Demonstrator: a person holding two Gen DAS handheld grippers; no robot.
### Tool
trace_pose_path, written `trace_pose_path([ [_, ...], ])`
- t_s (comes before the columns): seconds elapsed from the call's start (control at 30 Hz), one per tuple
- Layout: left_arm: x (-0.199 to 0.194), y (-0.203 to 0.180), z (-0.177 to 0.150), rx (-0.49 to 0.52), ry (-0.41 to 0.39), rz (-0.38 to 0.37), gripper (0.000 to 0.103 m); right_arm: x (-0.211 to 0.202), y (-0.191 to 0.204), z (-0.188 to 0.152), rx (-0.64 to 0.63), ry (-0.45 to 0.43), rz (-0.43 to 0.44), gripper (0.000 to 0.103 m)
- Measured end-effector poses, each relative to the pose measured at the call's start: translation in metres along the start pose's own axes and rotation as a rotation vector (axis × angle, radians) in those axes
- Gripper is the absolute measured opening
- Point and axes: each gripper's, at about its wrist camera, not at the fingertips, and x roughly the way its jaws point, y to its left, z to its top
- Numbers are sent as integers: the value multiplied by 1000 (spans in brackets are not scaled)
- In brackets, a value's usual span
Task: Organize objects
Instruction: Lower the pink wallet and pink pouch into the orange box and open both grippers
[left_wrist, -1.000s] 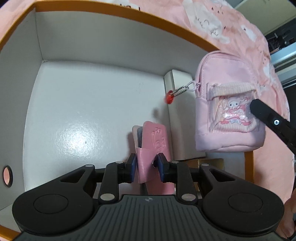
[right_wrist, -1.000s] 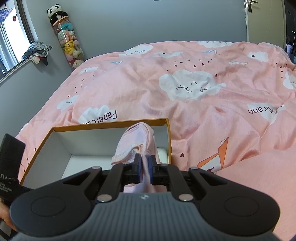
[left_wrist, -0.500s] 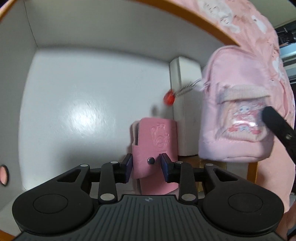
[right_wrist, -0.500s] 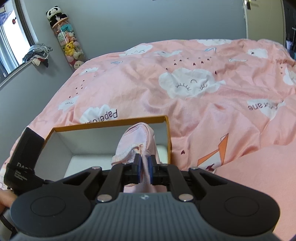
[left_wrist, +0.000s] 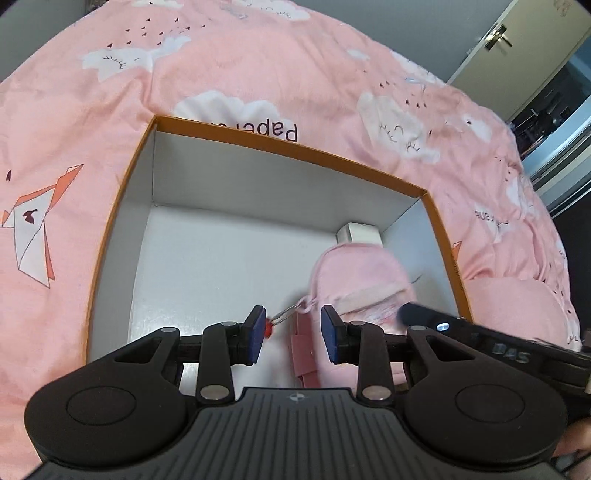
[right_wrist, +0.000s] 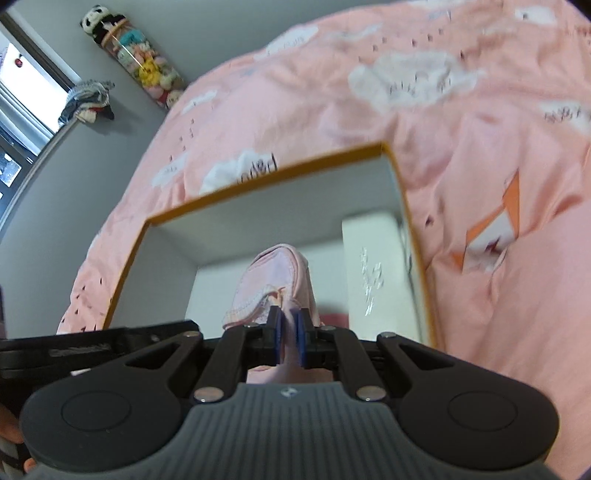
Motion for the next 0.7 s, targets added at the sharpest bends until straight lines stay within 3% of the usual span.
trace_pose_path([
  [0.13, 3, 3, -3, -6, -3, -28, 36, 13, -2, -6, 37, 71, -8, 9],
  [0.3, 2, 10, -10, -14, -12, -37, 36, 26, -1, -7, 21, 128, -82, 9],
  [0.53, -2, 17, -16, -19, -15, -69, 36, 46, 14, -11, -133, 207, -189, 10],
  [0.7, -9, 17, -21, -13, -29, -74, 36, 51, 29, -16, -270, 216, -262, 15],
])
